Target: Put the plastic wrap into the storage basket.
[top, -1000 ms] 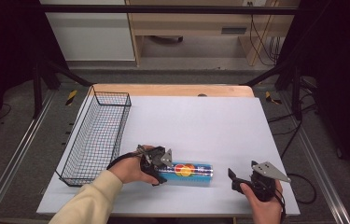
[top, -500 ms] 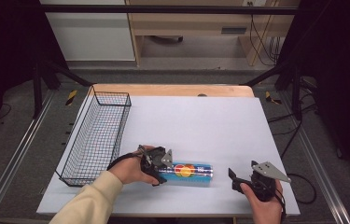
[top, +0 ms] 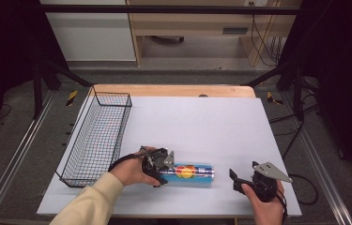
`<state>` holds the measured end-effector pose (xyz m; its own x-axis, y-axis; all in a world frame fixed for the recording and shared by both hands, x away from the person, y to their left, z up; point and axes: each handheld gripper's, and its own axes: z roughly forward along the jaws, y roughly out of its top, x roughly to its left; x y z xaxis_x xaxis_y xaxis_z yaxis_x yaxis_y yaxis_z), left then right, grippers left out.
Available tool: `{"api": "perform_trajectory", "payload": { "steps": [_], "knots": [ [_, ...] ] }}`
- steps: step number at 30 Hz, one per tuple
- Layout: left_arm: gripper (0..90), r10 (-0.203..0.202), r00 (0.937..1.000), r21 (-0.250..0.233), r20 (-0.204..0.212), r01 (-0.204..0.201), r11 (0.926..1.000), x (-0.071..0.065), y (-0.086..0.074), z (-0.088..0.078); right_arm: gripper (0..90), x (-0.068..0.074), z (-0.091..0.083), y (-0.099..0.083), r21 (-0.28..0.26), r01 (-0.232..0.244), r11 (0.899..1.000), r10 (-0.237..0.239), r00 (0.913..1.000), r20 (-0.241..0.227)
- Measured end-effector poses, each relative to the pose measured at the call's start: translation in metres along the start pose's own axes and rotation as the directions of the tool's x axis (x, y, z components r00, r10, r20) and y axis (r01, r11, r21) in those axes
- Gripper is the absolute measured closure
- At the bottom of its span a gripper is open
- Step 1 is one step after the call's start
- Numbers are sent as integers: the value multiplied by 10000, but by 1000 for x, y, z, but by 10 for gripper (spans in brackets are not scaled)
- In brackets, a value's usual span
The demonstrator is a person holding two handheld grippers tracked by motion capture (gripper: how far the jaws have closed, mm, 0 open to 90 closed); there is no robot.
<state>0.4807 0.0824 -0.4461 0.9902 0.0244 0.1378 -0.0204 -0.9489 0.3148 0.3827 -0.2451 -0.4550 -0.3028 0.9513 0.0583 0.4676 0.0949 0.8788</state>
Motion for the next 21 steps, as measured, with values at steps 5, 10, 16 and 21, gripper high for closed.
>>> {"api": "perform_trajectory", "payload": {
  "steps": [5,10,16,21],
  "knots": [
    [299,-134,9999,109,63,133,9999,-3,1,-1,109,-1,0,0,-34,-19,10000,19,10000,39],
    [302,-258,9996,390,100,254,9989,-7,5,-2,109,-1,-1,0,-49,-46,10000,46,10000,-1],
    [307,-318,9995,344,30,317,9989,-11,4,-3,110,-1,0,1,-30,-55,10000,54,10000,-56],
    [312,-461,9987,432,197,452,9980,-14,5,-4,112,-1,0,1,-40,-21,10000,21,10000,-36]
  ]
}}
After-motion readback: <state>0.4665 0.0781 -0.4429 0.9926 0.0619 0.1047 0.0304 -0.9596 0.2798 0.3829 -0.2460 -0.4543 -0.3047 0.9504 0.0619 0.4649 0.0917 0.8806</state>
